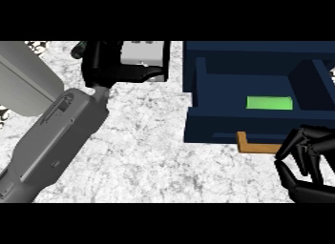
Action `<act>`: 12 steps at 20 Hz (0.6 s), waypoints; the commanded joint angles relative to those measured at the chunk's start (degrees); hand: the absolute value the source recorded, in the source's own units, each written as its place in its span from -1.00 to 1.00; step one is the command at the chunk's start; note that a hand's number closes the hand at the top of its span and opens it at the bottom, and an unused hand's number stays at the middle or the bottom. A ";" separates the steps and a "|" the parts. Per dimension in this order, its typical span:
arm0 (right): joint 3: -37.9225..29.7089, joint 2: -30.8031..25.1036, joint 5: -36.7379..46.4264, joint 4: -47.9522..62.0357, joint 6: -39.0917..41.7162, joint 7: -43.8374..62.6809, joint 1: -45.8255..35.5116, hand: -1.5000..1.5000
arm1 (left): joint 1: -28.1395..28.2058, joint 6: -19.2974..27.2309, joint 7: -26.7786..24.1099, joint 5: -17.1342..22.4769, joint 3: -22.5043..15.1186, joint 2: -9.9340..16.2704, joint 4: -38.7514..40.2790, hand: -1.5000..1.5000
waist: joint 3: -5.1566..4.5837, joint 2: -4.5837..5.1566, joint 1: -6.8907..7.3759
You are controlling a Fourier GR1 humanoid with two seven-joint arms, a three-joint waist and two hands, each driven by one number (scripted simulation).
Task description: Pick up the cup, place it into the drawer and close the drawer
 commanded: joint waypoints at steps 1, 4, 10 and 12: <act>0.45 0.58 4.58 4.08 0.23 -4.14 2.09 1.00 | 10.18 -2.56 2.16 0.65 1.34 6.50 -10.44 -1.00 | 0.04 0.19 -0.18; 4.44 1.00 12.27 6.54 -1.38 -5.12 -0.62 1.00 | 16.81 -3.55 1.72 1.15 2.34 7.80 -15.71 -1.00 | 0.03 0.33 -0.10; 7.42 -7.51 26.51 12.38 0.16 -13.82 -3.66 1.00 | 24.61 -7.36 0.25 2.41 4.28 10.98 -19.89 -1.00 | 0.04 0.55 0.41; 10.85 -6.30 33.41 17.54 -3.74 -16.21 -5.50 1.00 | 26.45 -9.70 0.54 2.81 5.84 13.82 -21.72 -1.00 | 0.05 0.65 0.82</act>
